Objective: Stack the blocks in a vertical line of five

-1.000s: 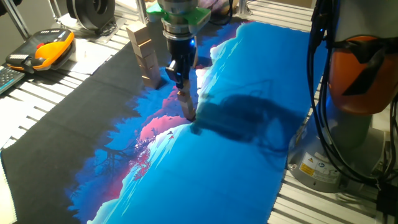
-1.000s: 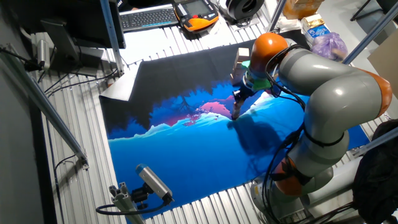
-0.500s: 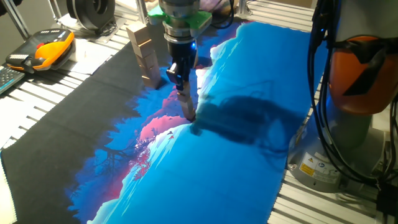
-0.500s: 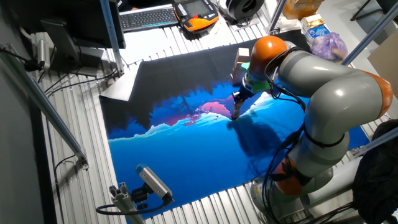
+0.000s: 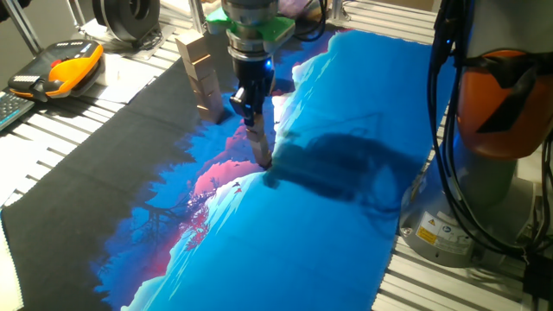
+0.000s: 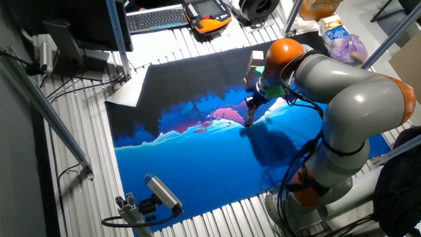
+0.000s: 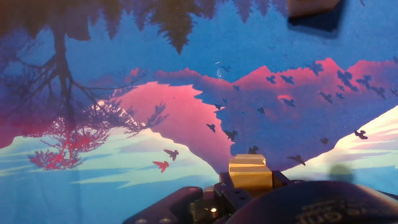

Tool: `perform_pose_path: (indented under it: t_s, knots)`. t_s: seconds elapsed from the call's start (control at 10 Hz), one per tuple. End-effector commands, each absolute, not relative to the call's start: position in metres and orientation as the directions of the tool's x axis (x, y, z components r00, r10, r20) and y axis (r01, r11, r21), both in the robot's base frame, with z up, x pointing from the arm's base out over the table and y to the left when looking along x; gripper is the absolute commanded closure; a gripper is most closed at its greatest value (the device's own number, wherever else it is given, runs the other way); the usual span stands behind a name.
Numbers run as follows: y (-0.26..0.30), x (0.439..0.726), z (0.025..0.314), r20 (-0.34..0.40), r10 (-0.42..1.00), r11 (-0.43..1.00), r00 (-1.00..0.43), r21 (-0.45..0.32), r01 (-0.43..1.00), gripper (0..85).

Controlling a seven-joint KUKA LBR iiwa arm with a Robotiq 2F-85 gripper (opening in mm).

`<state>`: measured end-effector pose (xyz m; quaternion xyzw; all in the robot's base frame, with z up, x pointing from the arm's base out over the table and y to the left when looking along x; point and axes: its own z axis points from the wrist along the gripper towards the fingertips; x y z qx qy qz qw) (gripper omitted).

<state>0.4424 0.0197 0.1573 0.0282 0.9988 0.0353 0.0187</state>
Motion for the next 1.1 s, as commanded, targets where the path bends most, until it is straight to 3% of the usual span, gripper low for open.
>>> perform_pose_path:
  t_s: [0.0, 0.4, 0.9, 1.0]
  knots:
    - [0.020, 0.442, 0.157, -0.034, 0.062, 0.996, -0.998, 0.071, 0.059, 34.0]
    - [0.019, 0.443, 0.159, -0.027, 0.062, 0.996, -0.998, 0.066, 0.061, 34.0]
    - [0.032, 0.448, 0.193, 0.005, 0.060, 0.997, -0.998, 0.044, 0.061, 34.0]
    - [0.035, 0.448, 0.194, 0.005, 0.050, 0.998, -0.999, 0.043, 0.050, 51.0]
